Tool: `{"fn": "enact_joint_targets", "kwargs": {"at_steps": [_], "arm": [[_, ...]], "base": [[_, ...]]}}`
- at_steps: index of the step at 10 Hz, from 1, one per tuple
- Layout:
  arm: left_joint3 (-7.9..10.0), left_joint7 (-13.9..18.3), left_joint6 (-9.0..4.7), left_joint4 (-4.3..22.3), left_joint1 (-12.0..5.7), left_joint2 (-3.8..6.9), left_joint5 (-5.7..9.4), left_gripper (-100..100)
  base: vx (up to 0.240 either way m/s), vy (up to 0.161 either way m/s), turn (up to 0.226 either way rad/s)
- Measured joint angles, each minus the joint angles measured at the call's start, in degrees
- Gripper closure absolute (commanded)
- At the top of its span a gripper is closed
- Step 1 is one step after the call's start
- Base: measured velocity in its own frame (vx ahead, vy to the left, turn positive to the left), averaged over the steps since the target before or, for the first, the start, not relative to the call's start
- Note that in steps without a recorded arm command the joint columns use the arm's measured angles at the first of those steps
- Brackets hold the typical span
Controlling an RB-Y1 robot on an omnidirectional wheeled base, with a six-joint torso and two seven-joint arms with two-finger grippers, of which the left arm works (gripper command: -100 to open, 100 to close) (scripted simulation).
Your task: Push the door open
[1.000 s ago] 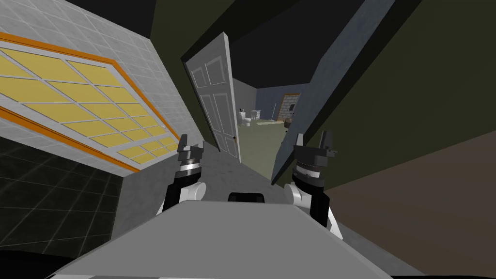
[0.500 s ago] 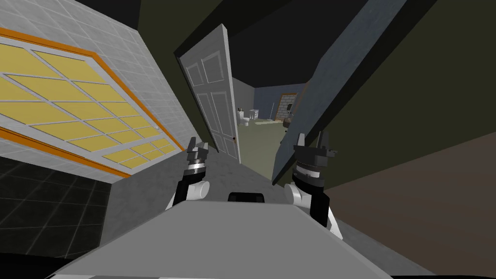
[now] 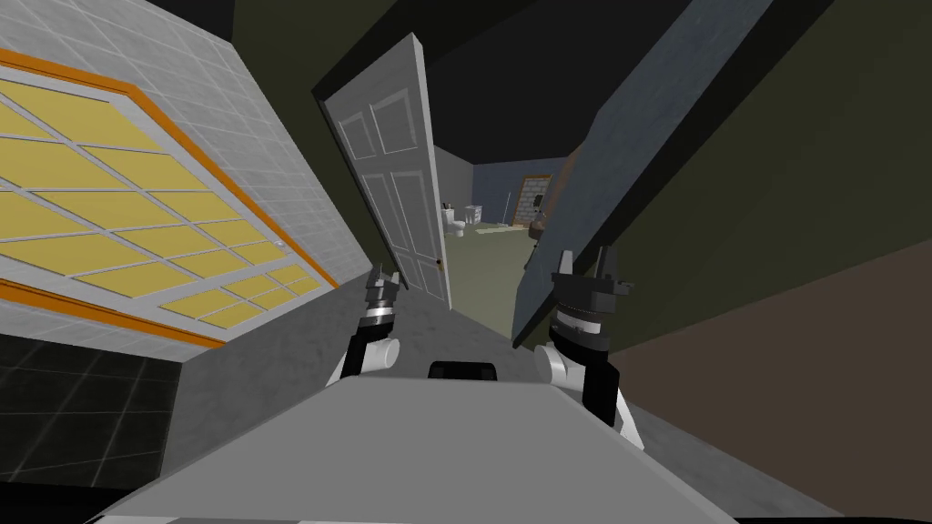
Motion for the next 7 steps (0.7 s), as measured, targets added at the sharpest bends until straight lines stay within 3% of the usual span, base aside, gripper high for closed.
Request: {"fn": "enact_joint_targets", "kwargs": {"at_steps": [7], "arm": [[-0.55,0.18,-2.51,9.99,-3.83,1.46,0.0,-100]], "base": [[0.05,0.064,-0.073]]}}
